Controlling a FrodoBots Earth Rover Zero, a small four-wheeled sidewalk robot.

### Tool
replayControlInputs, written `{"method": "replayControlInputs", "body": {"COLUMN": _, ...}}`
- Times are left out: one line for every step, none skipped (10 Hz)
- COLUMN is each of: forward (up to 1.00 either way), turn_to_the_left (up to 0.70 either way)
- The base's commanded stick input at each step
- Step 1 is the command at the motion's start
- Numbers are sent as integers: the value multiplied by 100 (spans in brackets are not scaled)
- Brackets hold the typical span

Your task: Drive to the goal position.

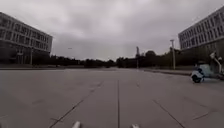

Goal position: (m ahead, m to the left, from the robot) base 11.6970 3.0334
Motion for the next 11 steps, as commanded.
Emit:
{"method": "replayControlInputs", "body": {"forward": 70, "turn_to_the_left": 0}}
{"method": "replayControlInputs", "body": {"forward": 70, "turn_to_the_left": 0}}
{"method": "replayControlInputs", "body": {"forward": 70, "turn_to_the_left": 0}}
{"method": "replayControlInputs", "body": {"forward": 70, "turn_to_the_left": 0}}
{"method": "replayControlInputs", "body": {"forward": 70, "turn_to_the_left": 0}}
{"method": "replayControlInputs", "body": {"forward": 70, "turn_to_the_left": 0}}
{"method": "replayControlInputs", "body": {"forward": 70, "turn_to_the_left": 0}}
{"method": "replayControlInputs", "body": {"forward": 70, "turn_to_the_left": 0}}
{"method": "replayControlInputs", "body": {"forward": 70, "turn_to_the_left": 0}}
{"method": "replayControlInputs", "body": {"forward": 70, "turn_to_the_left": 0}}
{"method": "replayControlInputs", "body": {"forward": 70, "turn_to_the_left": 0}}
